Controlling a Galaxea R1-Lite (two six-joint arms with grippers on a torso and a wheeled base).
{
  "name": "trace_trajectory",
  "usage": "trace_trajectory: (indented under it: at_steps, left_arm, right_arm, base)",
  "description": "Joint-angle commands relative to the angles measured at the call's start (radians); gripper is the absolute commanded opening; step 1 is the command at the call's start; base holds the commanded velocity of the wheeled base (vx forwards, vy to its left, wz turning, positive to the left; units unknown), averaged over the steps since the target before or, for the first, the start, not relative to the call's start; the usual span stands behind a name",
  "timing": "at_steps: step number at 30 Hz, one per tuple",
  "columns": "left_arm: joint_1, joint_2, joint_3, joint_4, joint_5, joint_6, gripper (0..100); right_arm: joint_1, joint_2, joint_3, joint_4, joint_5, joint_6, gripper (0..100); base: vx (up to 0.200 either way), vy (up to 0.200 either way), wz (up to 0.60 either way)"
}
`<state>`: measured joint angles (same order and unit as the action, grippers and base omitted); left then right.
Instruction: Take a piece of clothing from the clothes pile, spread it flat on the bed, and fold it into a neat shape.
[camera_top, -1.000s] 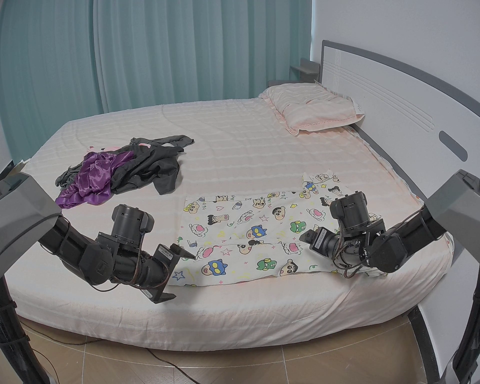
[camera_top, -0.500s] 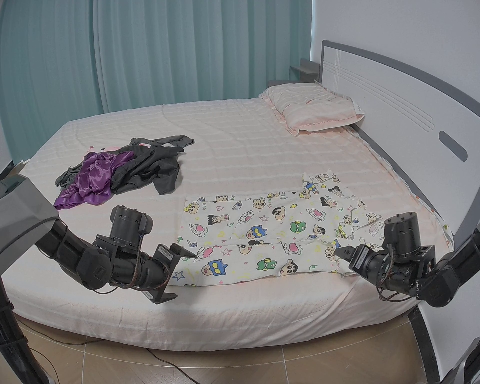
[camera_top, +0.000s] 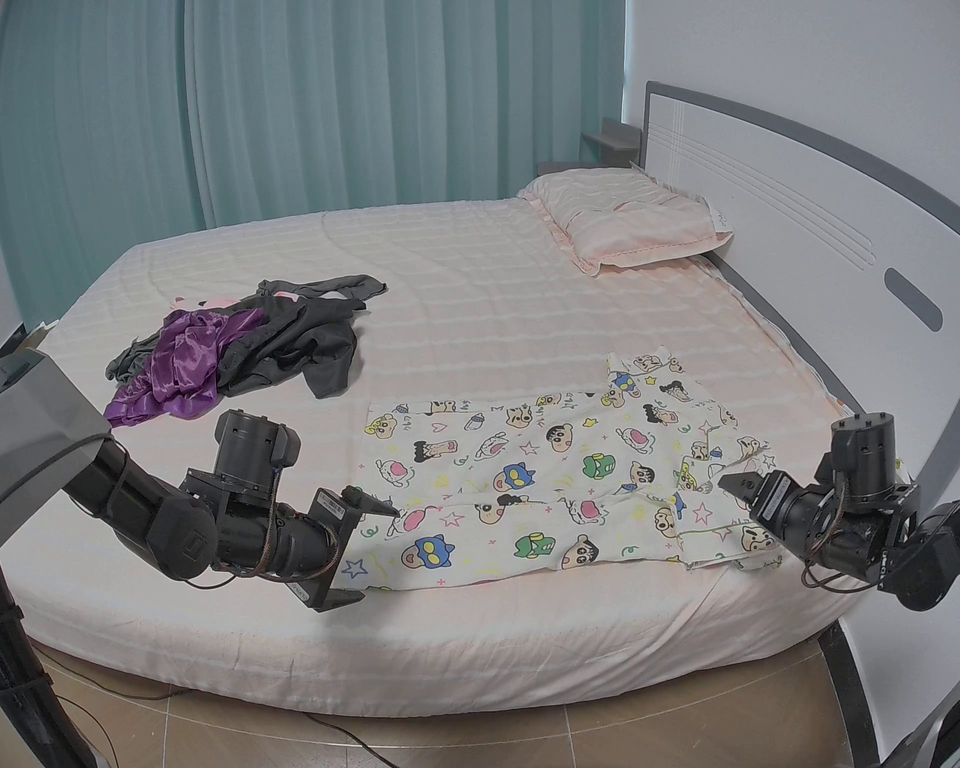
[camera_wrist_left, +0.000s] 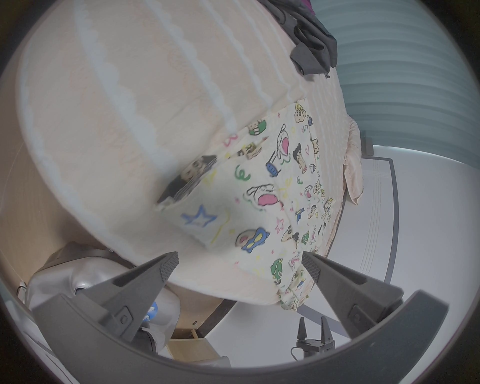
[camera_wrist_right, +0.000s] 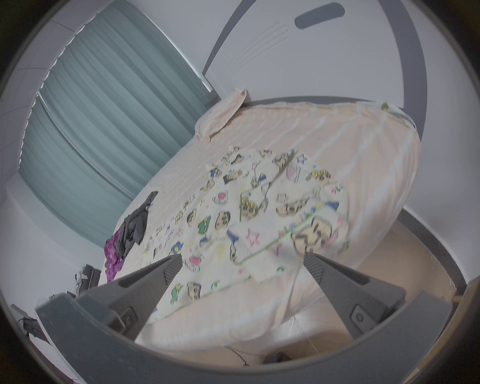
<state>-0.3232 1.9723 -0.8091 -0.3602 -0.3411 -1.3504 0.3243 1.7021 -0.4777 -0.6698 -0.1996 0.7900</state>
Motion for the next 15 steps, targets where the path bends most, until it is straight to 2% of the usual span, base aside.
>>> trace_trajectory:
  at_steps: [1, 10, 15]
  left_arm:
    - [-0.004, 0.000, 0.002, -0.002, 0.004, 0.002, 100]
    - [-0.005, 0.000, -0.002, 0.000, 0.004, -0.001, 100]
    - [-0.005, 0.002, -0.008, -0.002, 0.004, -0.003, 100]
  right_arm:
    - [-0.031, -0.062, 0.005, 0.004, 0.011, -0.011, 100]
    - [-0.030, -0.062, 0.008, 0.003, 0.019, -0.012, 100]
    - [-0.027, -0.058, 0.008, 0.003, 0.019, -0.012, 100]
  base:
    - [0.000, 0.000, 0.00]
    - [0.000, 0.000, 0.00]
    - [0.000, -0.200, 0.00]
